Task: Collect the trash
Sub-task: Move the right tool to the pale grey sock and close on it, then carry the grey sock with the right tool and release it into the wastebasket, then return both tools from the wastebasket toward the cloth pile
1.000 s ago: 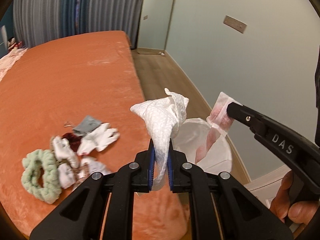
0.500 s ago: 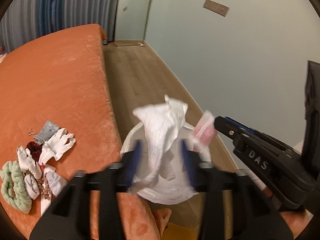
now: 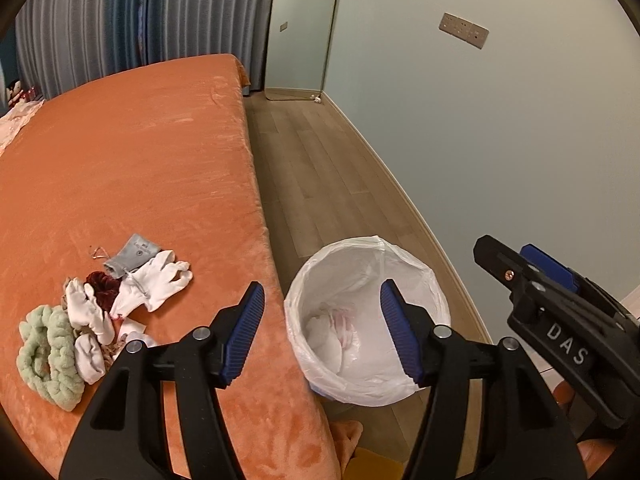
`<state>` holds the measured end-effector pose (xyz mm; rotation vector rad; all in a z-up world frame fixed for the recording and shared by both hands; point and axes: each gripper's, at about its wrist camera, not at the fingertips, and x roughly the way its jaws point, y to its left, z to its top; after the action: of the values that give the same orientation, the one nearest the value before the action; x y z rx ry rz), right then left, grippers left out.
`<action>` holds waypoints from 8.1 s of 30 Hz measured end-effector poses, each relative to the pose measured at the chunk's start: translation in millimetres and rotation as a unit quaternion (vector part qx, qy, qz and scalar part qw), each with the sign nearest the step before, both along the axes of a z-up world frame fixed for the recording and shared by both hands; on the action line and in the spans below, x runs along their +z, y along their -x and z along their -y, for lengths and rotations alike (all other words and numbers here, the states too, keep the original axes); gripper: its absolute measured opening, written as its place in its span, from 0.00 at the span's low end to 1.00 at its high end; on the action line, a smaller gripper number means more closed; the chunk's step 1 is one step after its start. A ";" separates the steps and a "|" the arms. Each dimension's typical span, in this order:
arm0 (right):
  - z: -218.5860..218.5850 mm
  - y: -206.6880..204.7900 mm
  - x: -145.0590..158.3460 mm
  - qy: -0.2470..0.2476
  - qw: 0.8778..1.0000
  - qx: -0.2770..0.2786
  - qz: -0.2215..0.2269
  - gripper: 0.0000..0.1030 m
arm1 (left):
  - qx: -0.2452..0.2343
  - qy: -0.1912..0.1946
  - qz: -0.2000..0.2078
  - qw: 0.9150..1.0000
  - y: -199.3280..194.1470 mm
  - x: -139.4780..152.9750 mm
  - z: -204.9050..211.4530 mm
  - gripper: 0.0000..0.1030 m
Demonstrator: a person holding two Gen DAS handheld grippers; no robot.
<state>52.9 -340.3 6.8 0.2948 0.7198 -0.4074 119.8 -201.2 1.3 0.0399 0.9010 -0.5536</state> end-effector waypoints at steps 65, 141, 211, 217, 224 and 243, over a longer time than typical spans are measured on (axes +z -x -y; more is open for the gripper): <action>-247.9 -76.0 -147.1 -0.031 0.978 0.166 -0.124 0.70 | 0.195 -0.010 -0.233 0.953 9.3 -203.5 -312.1 0.67; -17.9 21.7 -77.5 -0.077 0.996 0.007 -0.038 0.20 | -0.083 0.067 -0.080 0.991 1.9 -37.7 -12.6 0.00; -152.8 -17.5 -49.0 -0.001 0.994 0.096 -0.053 0.66 | 0.124 0.007 -0.043 0.991 -24.9 -41.1 -189.4 0.60; -185.1 -25.6 -57.6 0.001 0.991 0.121 -0.063 0.66 | 0.168 -0.005 -0.051 0.984 -29.5 -57.6 -232.9 0.70; -217.4 -37.6 -77.4 -0.002 0.986 0.146 -0.077 0.66 | 0.227 -0.025 -0.070 0.971 -36.9 -85.5 -293.6 0.77; -308.9 -99.4 -147.8 -0.042 0.965 0.223 -0.132 0.64 | 0.316 0.008 -0.199 0.928 -64.3 -175.4 -409.5 0.71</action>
<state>152.3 -31.4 -140.9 0.1511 1.0382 0.0153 184.1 208.2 -174.1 -0.3809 1.2329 0.0451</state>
